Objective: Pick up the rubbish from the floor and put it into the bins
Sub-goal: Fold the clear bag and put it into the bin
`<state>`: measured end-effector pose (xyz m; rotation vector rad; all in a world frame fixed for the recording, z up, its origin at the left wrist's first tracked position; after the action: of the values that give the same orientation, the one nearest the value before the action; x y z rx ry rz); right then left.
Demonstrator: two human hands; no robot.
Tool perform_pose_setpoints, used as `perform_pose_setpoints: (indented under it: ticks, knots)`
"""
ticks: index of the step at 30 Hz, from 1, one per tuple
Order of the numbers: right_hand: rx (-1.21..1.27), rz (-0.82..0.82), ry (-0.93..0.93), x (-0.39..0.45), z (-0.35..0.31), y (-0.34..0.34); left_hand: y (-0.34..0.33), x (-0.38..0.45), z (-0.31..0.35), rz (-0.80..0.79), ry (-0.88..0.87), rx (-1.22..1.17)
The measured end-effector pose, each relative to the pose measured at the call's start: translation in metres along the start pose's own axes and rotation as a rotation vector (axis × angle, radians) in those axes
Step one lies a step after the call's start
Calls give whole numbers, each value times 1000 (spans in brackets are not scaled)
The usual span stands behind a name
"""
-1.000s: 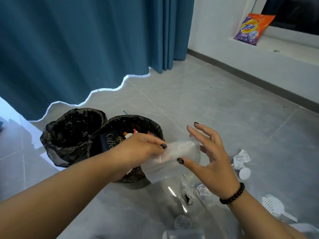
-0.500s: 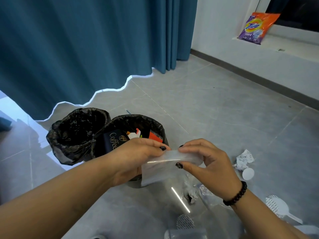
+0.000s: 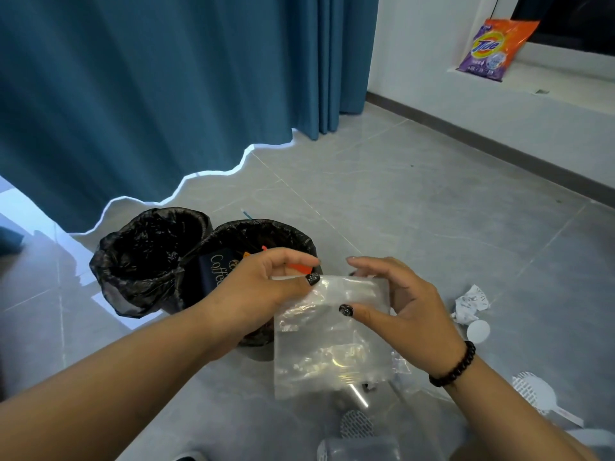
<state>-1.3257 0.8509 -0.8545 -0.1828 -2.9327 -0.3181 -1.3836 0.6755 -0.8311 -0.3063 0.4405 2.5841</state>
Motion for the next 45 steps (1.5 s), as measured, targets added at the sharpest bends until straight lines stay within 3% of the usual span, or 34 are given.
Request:
perform_pose_setpoints:
  ticks: [7, 17, 21, 26, 30, 35, 41, 45]
  knots:
    - [90, -58, -15, 0, -3, -9, 10, -2, -14, -14, 85, -59]
    - [177, 80, -138, -4, -1, 5, -5, -10, -4, -123, -14, 121]
    - [178, 117, -105, -6, -4, 12, -9, -6, -2, -78, -23, 60]
    - [51, 11, -53, -10, -6, 11, -9, -2, 0, 5, 33, -127]
    - [-26, 29, -104, -16, -4, 16, -16, 4, -1, -31, 63, -165]
    - [6, 88, -174, -24, -3, 26, -27, 2, 3, -158, -7, 100]
    - [210, 121, -206, -19, 7, 23, -24, 4, -5, -5, -13, 20]
    - [119, 39, -153, -12, 11, 8, -9, 3, -10, 79, 73, -86]
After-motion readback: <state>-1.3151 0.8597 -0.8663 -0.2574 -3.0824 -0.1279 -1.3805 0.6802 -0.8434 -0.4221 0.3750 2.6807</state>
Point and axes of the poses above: each hand's wrist, its own x-axis towards the middle knuckle, its own y-axis out of the back of the hand, z = x × y, the point moved 6 cm from there along x, towards the middle knuckle, and after that the axes turned 4 degrees about -y, right-handed, at the moved point
